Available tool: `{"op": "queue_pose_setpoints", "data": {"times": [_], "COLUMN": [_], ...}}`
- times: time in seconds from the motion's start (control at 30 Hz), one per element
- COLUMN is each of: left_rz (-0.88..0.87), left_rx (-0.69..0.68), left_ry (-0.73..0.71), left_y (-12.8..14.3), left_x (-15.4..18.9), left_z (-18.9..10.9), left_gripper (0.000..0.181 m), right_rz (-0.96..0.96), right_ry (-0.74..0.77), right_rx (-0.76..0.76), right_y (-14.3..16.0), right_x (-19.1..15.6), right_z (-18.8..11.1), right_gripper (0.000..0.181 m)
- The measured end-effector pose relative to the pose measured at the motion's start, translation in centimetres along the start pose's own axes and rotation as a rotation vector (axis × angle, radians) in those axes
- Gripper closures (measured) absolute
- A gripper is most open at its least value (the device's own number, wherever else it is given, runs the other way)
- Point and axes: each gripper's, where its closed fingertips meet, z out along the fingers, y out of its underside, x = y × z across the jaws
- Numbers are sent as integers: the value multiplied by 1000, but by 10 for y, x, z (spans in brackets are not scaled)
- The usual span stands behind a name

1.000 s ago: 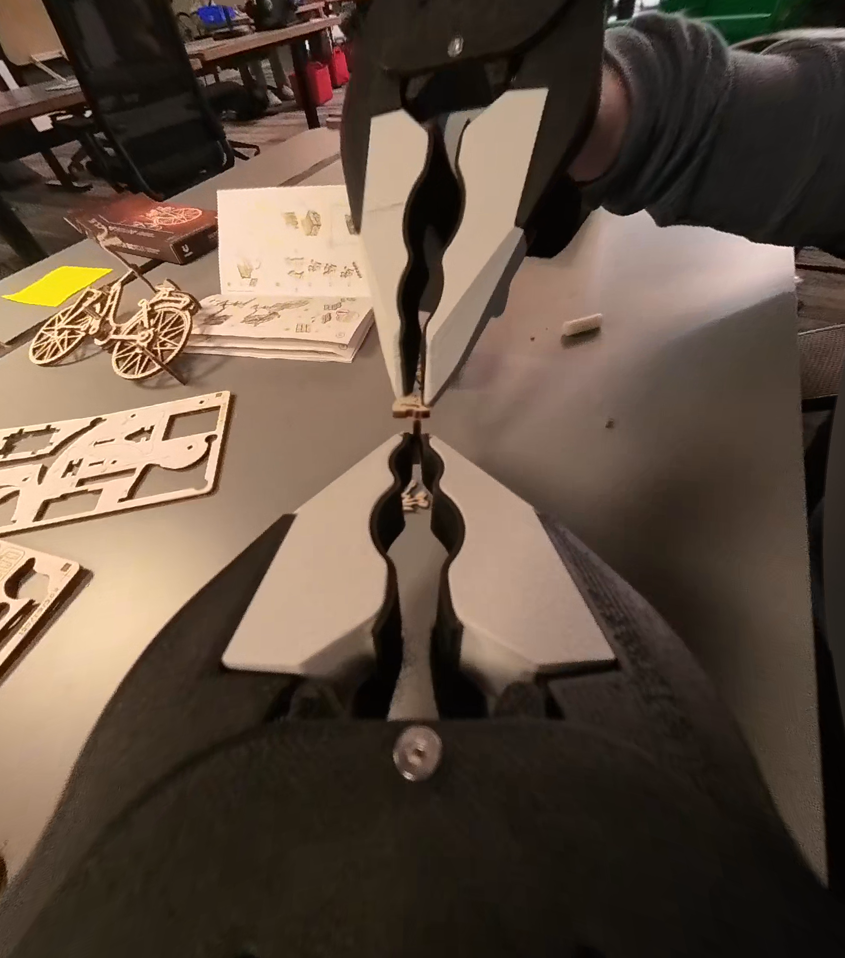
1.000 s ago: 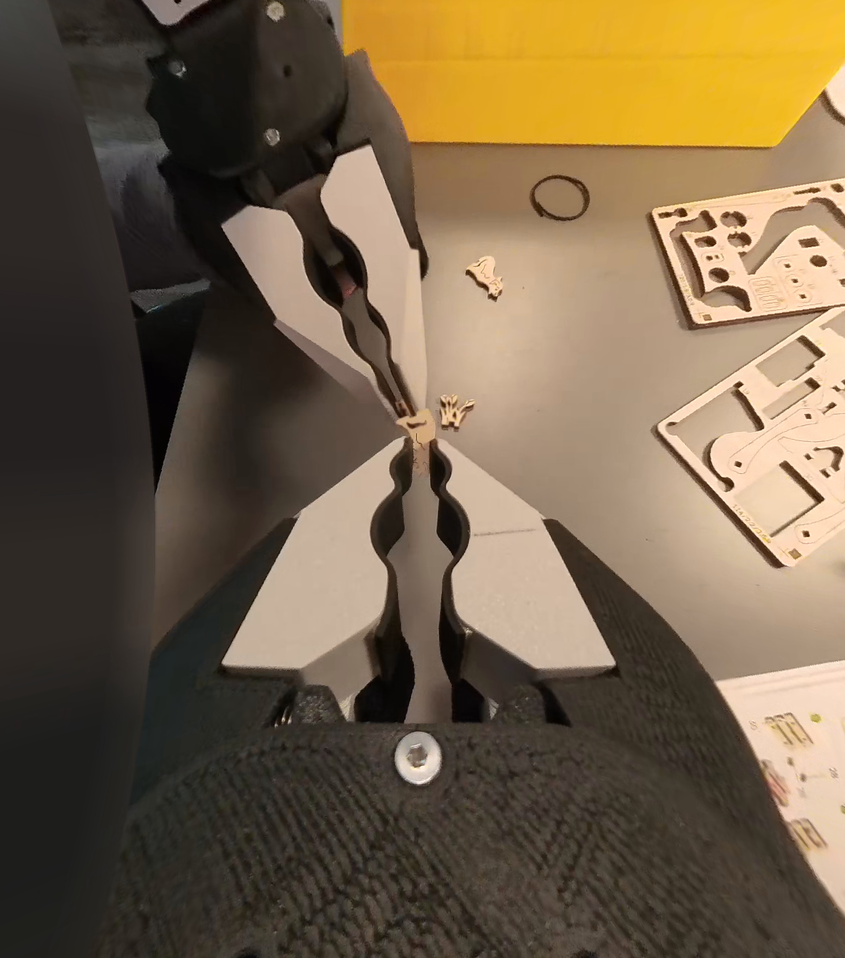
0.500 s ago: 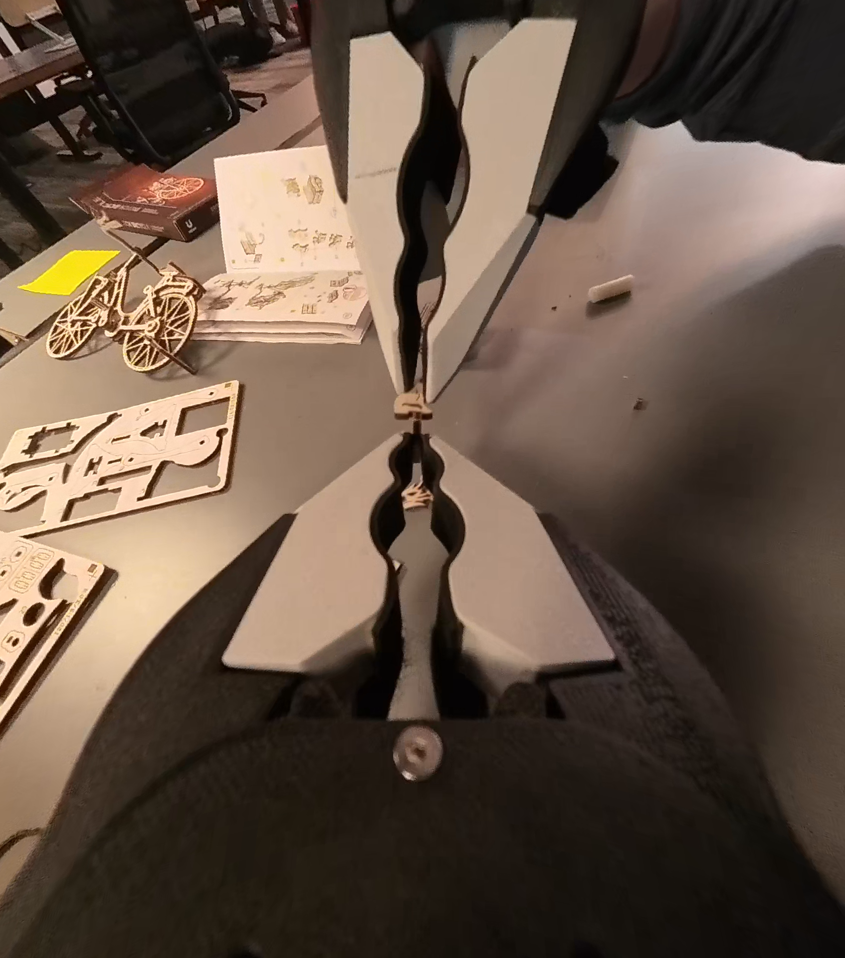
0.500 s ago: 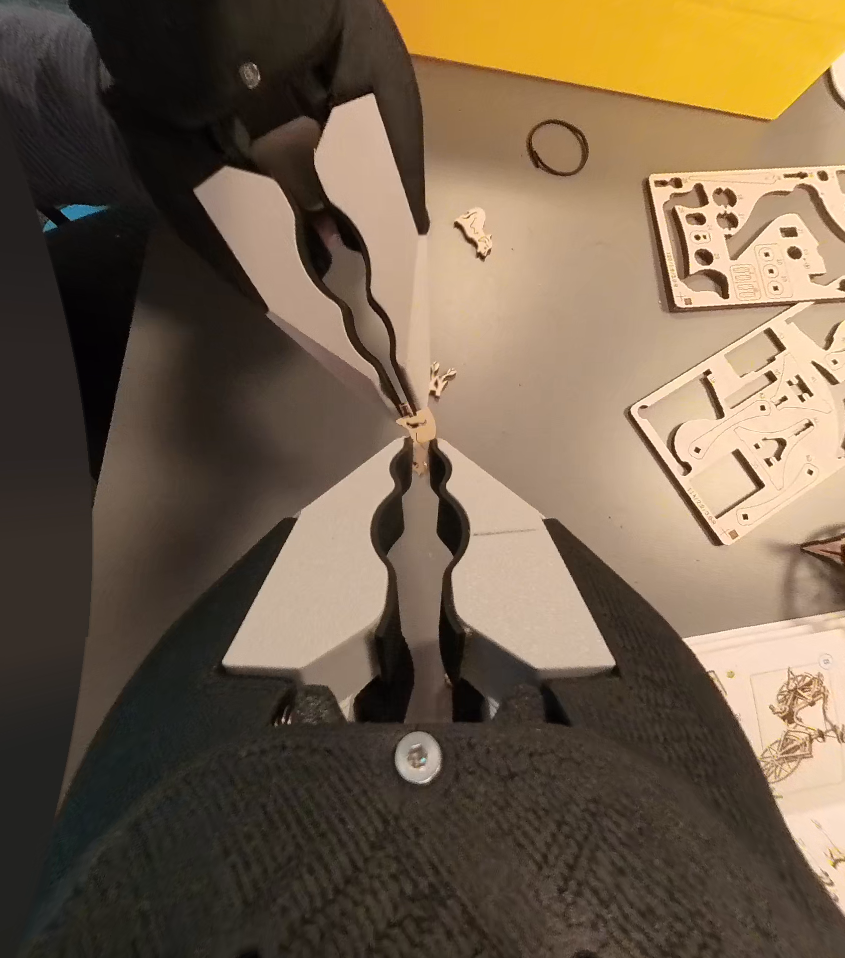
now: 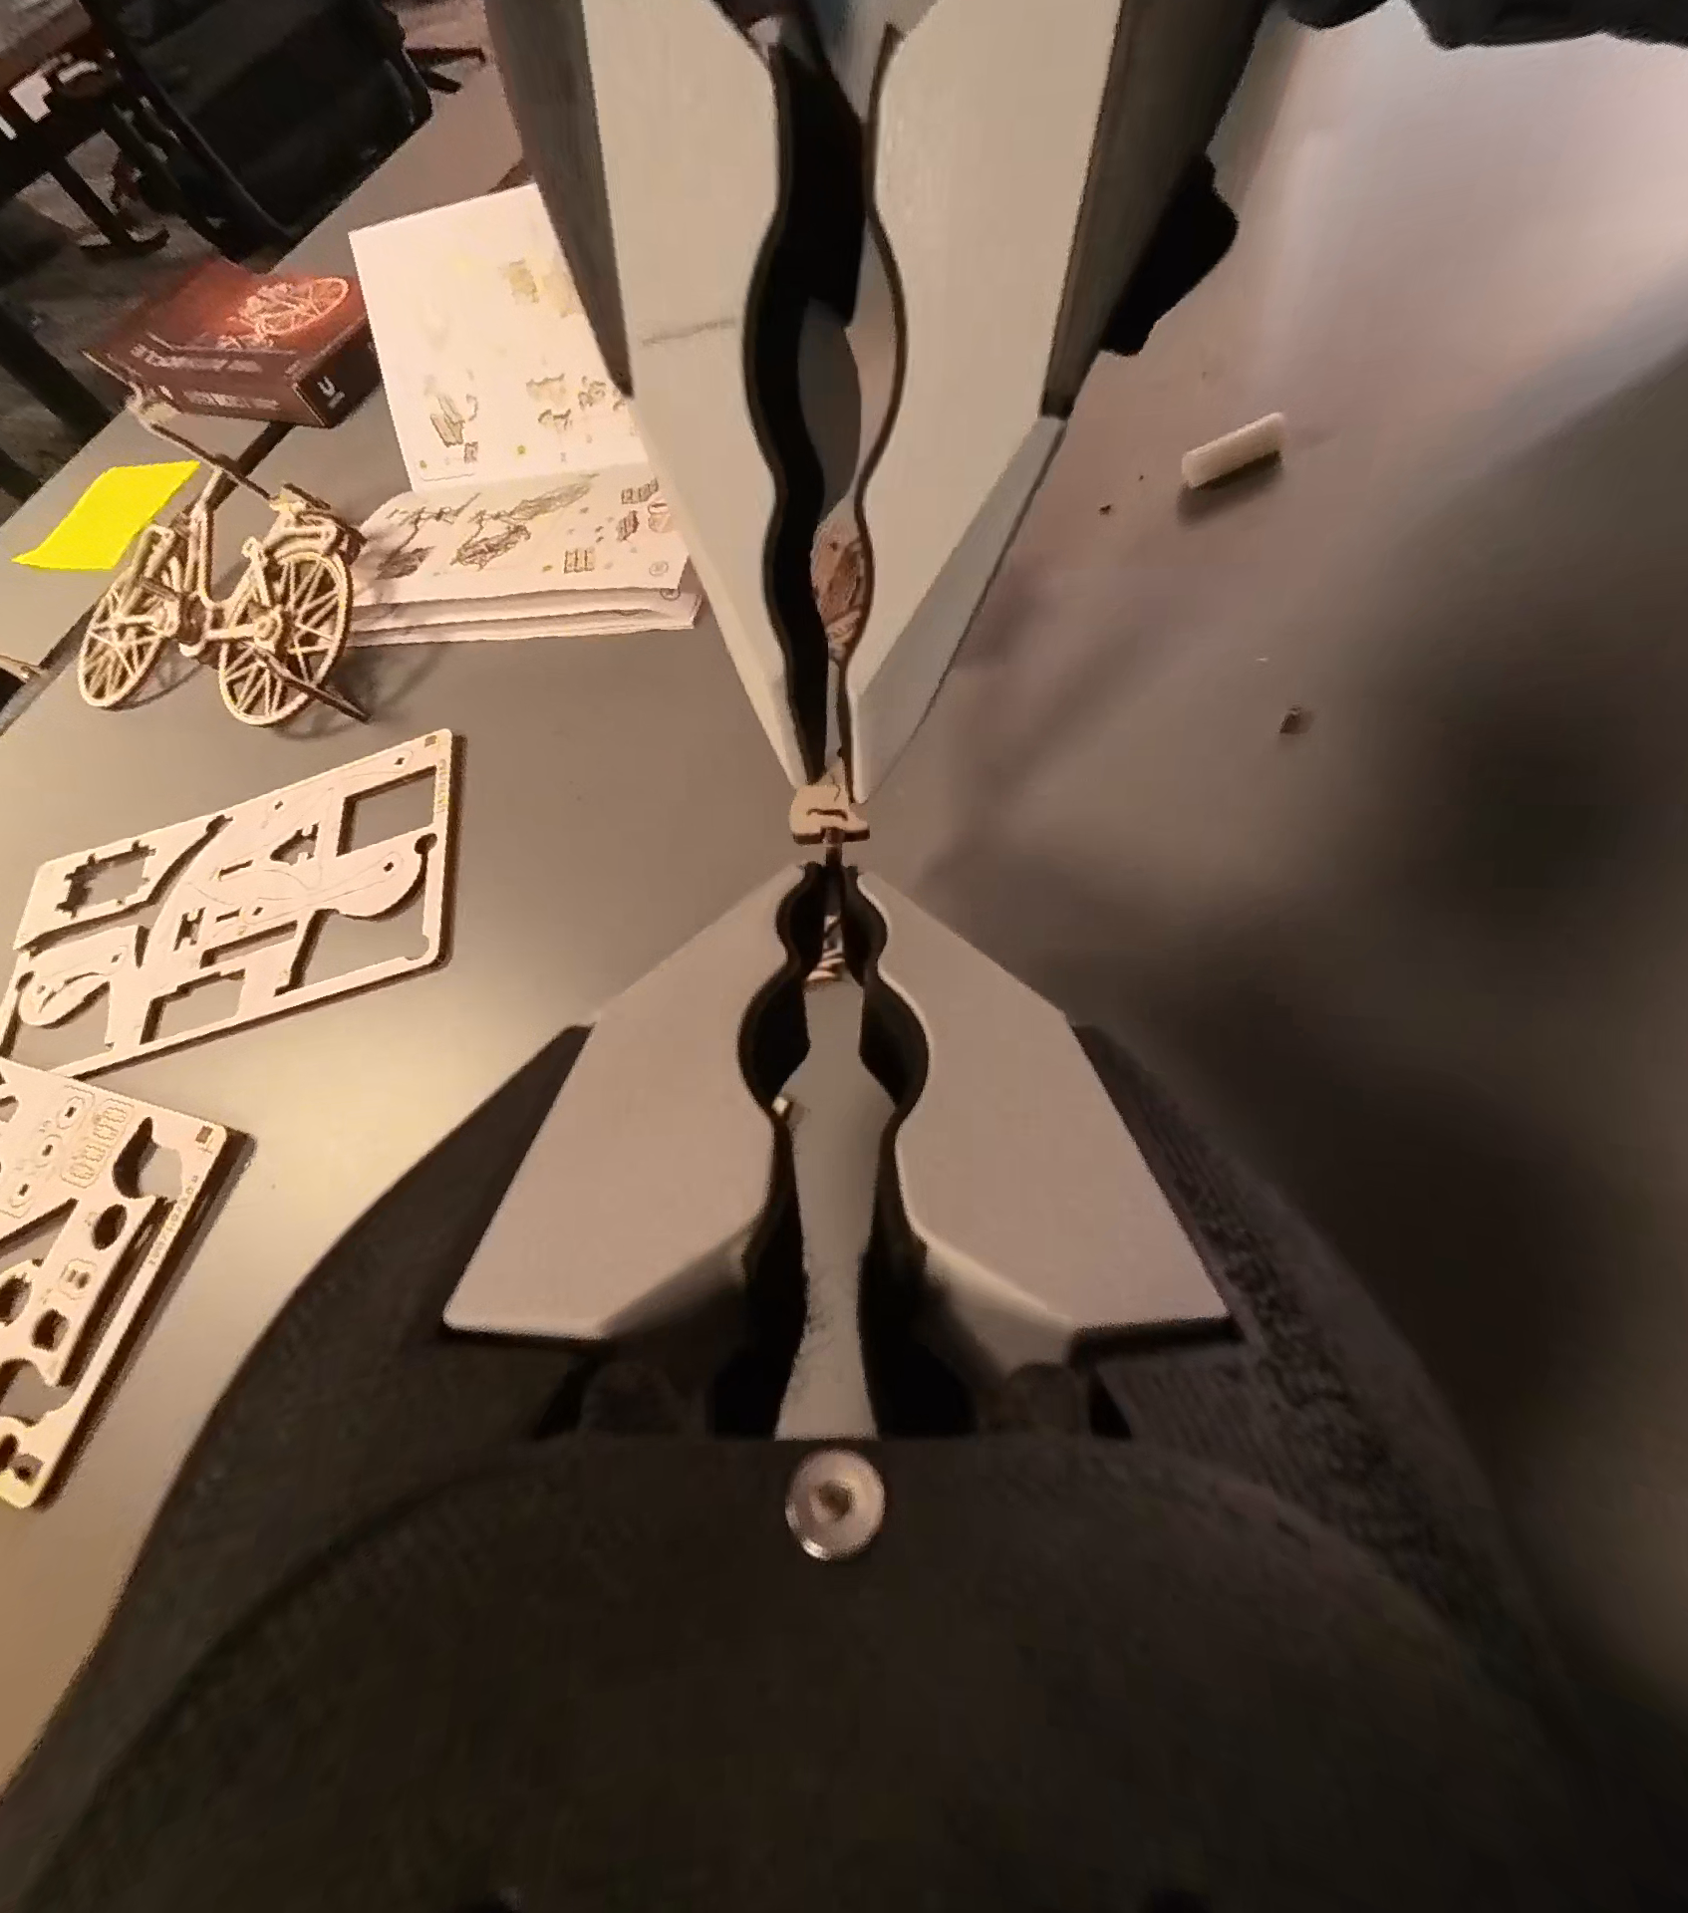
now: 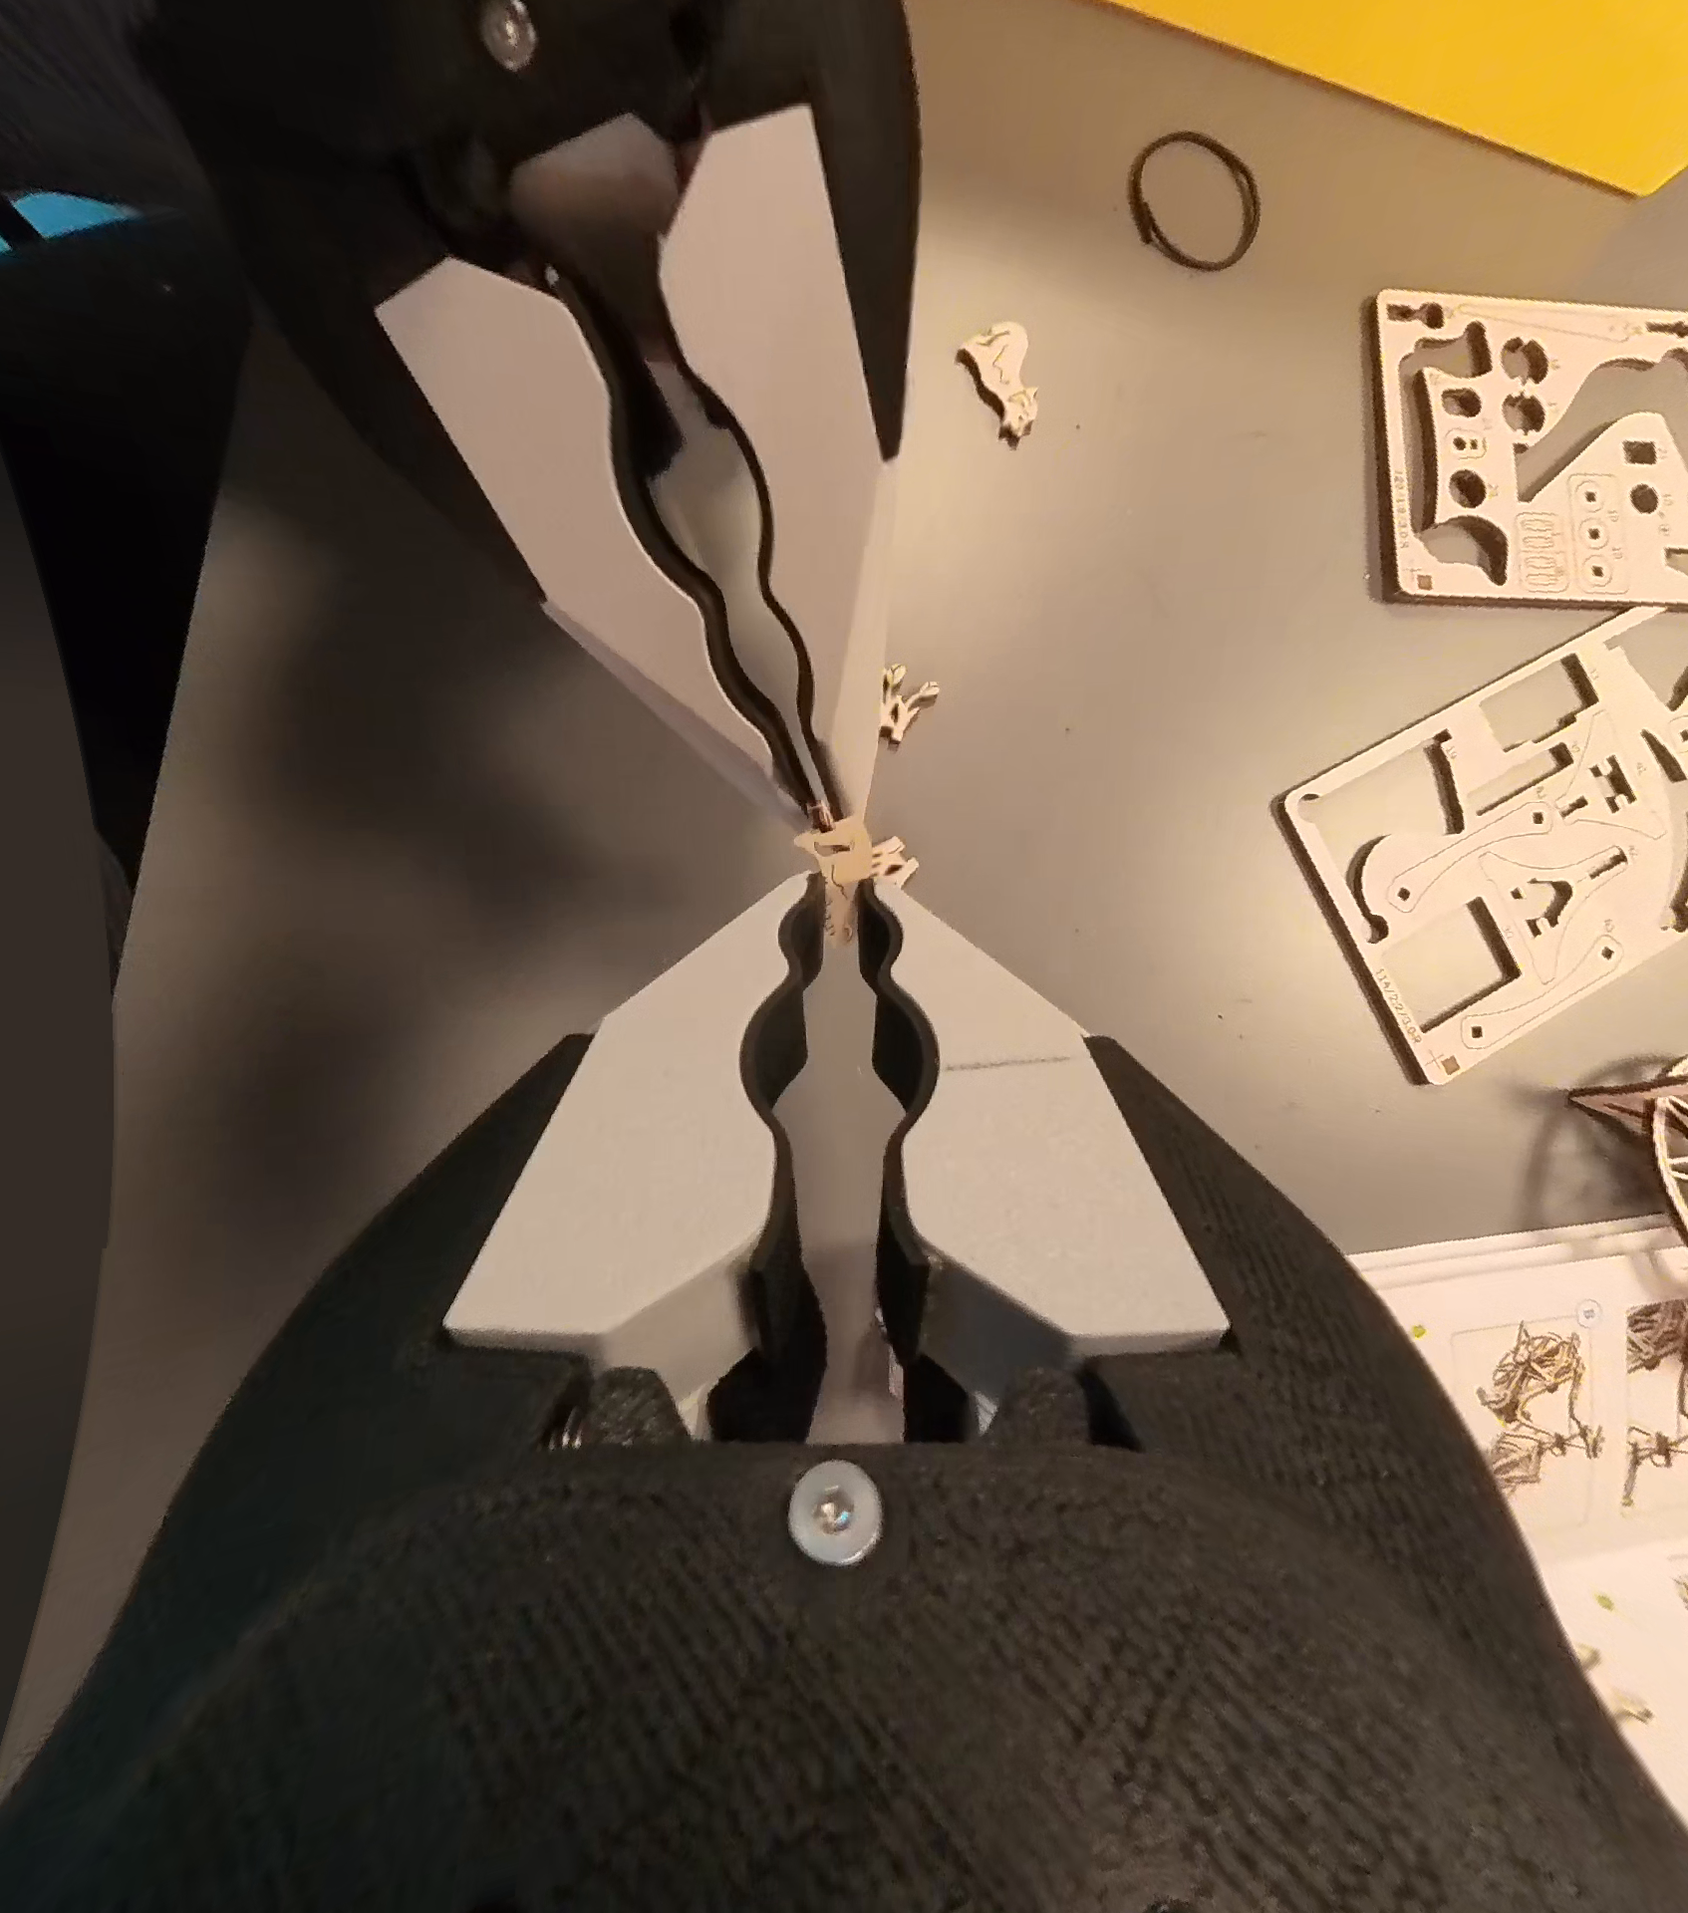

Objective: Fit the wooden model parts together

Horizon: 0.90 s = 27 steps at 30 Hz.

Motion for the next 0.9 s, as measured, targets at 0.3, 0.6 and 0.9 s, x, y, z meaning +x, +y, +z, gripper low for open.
{"op": "queue_pose_setpoints", "data": {"times": [0.3, 0.6, 0.9], "left_rz": [-33, -69, -156], "left_rx": [-63, -93, -99], "left_ry": [11, -33, -82], "left_y": [4, -1, 11], "left_x": [2, -3, -11], "left_z": [6, 5, -16], "left_gripper": [180, 181, 181], "right_rz": [-28, -35, 156], "right_ry": [-48, -127, -52], "right_rx": [-75, -32, -83], "right_y": [7, -4, 32], "right_x": [0, -18, 2], "right_z": [3, 11, 5], "right_gripper": [177, 181, 176]}}
